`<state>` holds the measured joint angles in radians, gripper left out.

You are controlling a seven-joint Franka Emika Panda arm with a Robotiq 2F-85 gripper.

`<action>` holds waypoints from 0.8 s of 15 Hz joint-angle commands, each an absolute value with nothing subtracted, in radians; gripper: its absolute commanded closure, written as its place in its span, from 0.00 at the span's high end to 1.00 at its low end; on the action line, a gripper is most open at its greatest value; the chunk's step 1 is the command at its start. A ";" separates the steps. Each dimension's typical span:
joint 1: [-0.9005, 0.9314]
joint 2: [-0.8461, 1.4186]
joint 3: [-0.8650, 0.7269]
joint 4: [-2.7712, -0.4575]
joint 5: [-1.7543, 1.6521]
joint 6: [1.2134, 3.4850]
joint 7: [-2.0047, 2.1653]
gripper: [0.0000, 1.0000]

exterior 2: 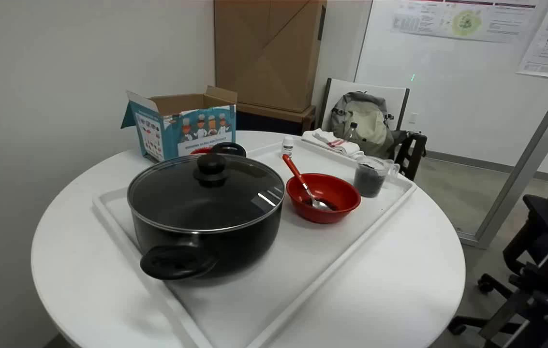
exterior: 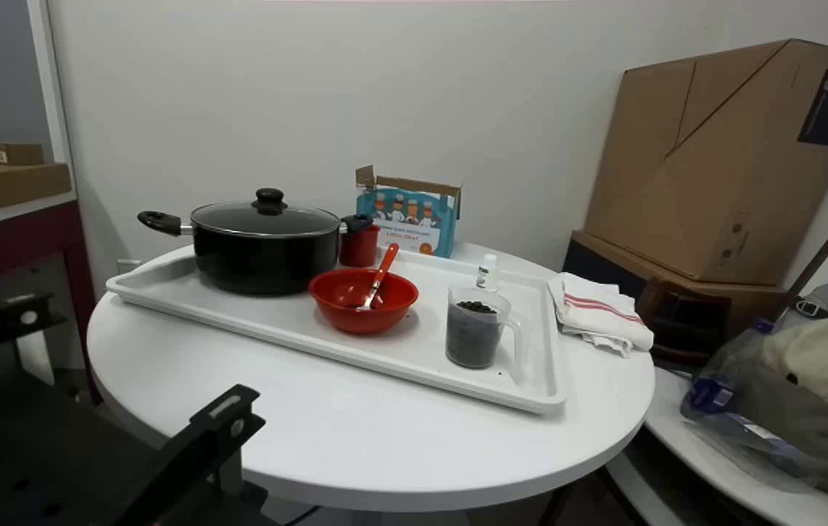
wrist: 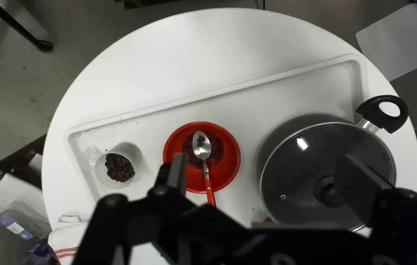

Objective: Pour some contents of the jug into the red bowl

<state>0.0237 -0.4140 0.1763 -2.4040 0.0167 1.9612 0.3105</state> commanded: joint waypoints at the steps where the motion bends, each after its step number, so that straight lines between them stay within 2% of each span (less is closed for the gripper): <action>1: 0.035 -0.413 0.166 -2.402 0.012 1.959 0.314 1.00; 5: 0.016 -0.393 0.151 -2.381 -0.059 1.941 0.261 1.00; 12: -0.013 -0.245 0.037 -2.235 -0.291 1.780 -0.115 1.00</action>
<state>-0.0055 -0.3418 0.0807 -2.3373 -0.2234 1.8486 0.0313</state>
